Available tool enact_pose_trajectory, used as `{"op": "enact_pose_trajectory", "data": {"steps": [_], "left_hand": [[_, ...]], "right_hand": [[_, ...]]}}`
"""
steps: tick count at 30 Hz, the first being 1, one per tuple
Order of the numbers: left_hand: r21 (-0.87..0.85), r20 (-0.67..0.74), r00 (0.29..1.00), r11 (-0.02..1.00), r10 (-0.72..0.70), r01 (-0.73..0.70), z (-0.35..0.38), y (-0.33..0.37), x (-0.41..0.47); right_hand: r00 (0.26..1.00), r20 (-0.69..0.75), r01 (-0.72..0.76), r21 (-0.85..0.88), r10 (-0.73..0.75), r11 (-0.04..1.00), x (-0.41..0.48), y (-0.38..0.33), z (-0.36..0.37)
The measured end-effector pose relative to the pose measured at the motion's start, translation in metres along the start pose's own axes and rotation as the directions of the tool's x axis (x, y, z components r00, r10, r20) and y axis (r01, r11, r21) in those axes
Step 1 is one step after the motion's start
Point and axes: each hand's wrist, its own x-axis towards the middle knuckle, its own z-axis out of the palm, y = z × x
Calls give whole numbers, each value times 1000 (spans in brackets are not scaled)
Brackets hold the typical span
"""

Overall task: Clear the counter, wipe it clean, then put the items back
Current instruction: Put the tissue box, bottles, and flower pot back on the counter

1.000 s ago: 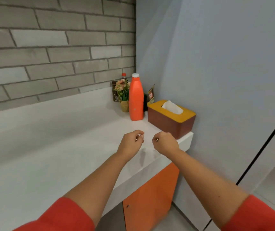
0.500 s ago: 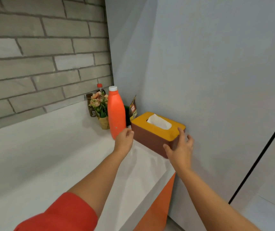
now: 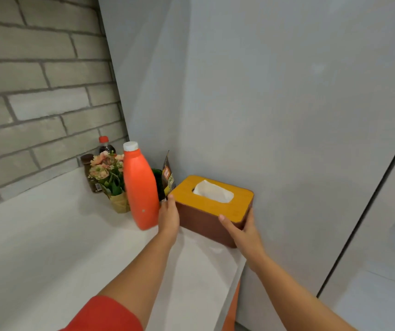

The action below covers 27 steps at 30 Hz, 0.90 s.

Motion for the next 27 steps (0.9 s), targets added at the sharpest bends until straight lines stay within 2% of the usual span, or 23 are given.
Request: {"op": "enact_pose_trajectory", "data": {"steps": [5,15,27], "left_hand": [[-24,1,998,998,-59,59,5,-4,8],[-42,4,997,997,-72,72,9,-1,0],[8,-16,999,999,-39,39,-4,4,-27]], "right_hand": [[999,-14,-45,6,45,999,1,1,2],[987,79,-144,60,139,988,4,1,-1],[997,45,-66,159,60,985,-17,-11,-8]]}}
